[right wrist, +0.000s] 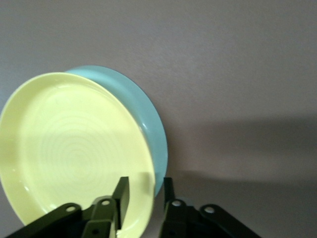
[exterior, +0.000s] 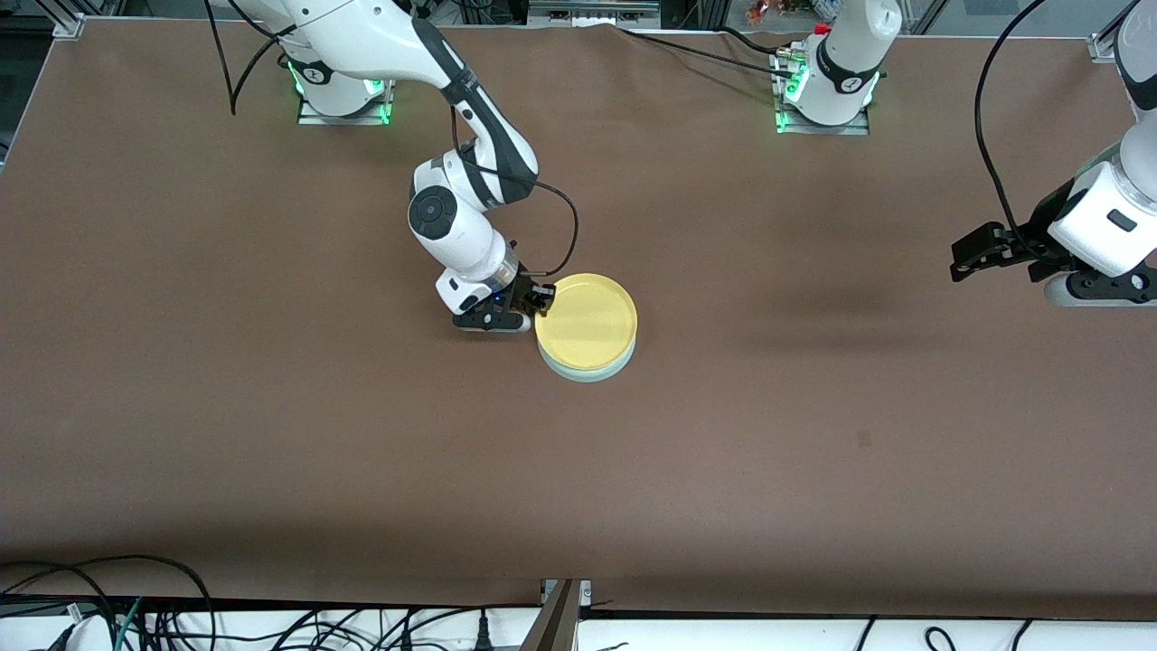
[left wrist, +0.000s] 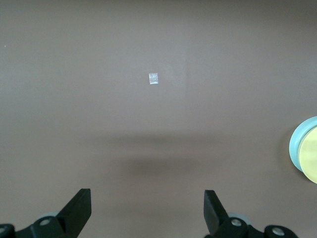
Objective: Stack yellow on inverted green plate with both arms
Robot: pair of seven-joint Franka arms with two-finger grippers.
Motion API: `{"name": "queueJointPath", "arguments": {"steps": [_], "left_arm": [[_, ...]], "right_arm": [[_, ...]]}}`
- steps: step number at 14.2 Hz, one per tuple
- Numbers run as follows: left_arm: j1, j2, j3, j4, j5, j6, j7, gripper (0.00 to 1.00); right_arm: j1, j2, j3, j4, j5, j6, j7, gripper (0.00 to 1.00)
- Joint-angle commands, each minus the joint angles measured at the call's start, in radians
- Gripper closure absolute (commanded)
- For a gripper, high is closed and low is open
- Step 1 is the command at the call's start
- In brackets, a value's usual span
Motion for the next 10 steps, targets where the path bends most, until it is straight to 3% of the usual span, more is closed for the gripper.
{"name": "queueJointPath", "arguments": {"steps": [1,5,8,10], "left_arm": [[0.004,0.01,0.001,0.024,-0.008,-0.002,0.012,0.0],[0.004,0.01,0.0,0.024,0.01,0.0,0.012,0.0],[-0.006,0.012,-0.002,0.041,0.026,0.0,0.012,0.0],[-0.007,0.012,-0.002,0.041,0.026,0.0,0.012,0.0]], "right_arm": [[-0.001,0.0,-0.015,0.048,0.014,-0.065,-0.018,0.0],[-0.013,-0.032,-0.176,0.214,-0.041,-0.43,-0.067,0.0],[-0.024,-0.031,-0.314,0.382,-0.152,-0.729,-0.203,0.0],[-0.064,-0.031,-0.374,0.452,-0.164,-0.874,-0.299,0.0]]}}
